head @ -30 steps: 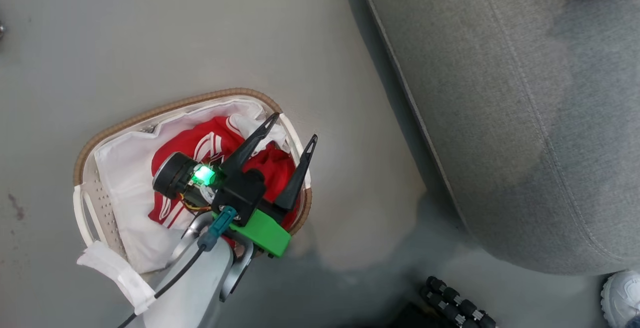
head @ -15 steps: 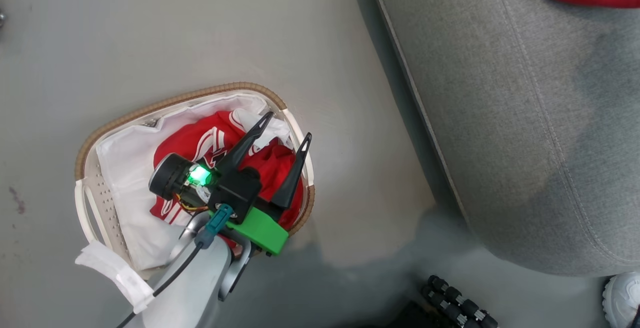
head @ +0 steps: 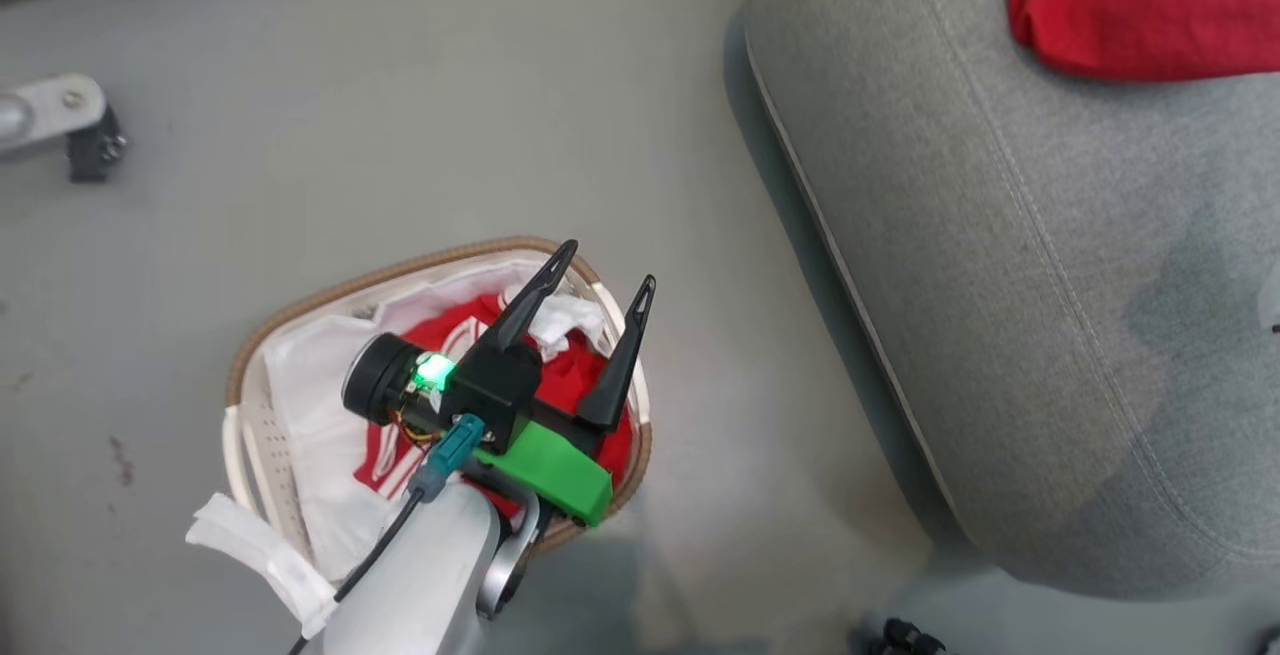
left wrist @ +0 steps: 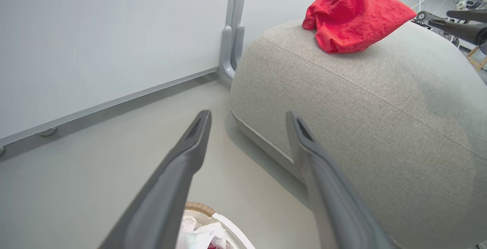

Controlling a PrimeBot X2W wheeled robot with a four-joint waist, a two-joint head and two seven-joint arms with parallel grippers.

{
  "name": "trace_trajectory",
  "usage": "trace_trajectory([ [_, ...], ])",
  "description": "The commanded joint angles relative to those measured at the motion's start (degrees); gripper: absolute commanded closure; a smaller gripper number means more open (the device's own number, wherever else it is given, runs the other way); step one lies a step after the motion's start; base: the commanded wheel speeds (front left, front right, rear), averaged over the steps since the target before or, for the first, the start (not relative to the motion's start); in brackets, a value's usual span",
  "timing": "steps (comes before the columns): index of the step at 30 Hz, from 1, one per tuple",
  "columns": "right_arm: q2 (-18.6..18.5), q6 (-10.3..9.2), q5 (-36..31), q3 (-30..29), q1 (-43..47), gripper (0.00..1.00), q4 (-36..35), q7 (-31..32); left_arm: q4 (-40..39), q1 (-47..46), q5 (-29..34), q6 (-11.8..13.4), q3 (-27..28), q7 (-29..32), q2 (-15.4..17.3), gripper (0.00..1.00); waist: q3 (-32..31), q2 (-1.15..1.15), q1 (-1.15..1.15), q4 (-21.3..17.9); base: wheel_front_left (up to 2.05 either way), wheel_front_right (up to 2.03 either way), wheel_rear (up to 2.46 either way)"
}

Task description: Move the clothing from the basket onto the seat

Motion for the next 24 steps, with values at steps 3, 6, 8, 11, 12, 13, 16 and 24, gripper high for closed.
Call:
trace_trajectory([
  [3,-0.9,-0.08,0.1,1.8,1.7,0.00,-1.8,-0.3,0.1,2.4,-0.9,-0.4,1.6,0.0,-1.0,0.00,-8.4,0.00,0.00,3.7,0.00,0.00,0.00],
  [6,-1.0,-0.08,0.0,4.2,1.7,0.00,-3.3,-0.3,0.0,3.9,-1.5,-0.5,3.5,0.0,-1.5,0.00,-11.9,0.00,0.00,4.9,0.00,0.00,0.00],
  [8,-0.7,-0.08,0.3,6.4,1.2,0.00,-4.3,-0.3,-0.2,5.0,-1.9,-0.4,5.1,0.0,-2.0,0.00,-14.1,0.00,0.00,5.7,0.00,0.00,0.00],
  [11,0.0,-0.08,1.9,9.3,1.3,0.00,-5.6,-0.3,-0.6,7.4,-2.4,-0.1,7.6,0.0,-2.5,0.00,-17.5,0.00,0.00,6.9,0.00,0.00,0.00],
  [12,0.7,-0.08,2.2,10.2,1.8,0.00,-6.2,-0.3,-0.6,8.0,-2.5,0.0,8.3,0.0,-2.6,0.00,-18.5,0.00,0.00,7.3,0.00,0.00,0.00],
  [13,1.5,-0.08,2.8,11.1,2.6,0.00,-6.7,-0.3,-0.7,8.9,-2.5,0.1,9.3,0.0,-2.6,0.00,-19.5,0.00,0.00,7.7,0.00,0.00,0.00],
  [16,3.5,-0.08,4.2,13.5,4.8,0.00,-8.2,-0.3,-1.2,11.7,-2.6,0.6,12.5,0.0,-2.8,0.00,-22.0,0.00,0.00,8.9,0.00,0.00,0.00],
  [24,11.1,-0.08,7.2,15.7,13.3,0.00,-12.0,-0.3,-1.7,18.3,-2.3,1.1,20.7,0.0,-3.0,0.00,-25.9,0.00,0.00,11.9,0.00,0.00,0.00],
])
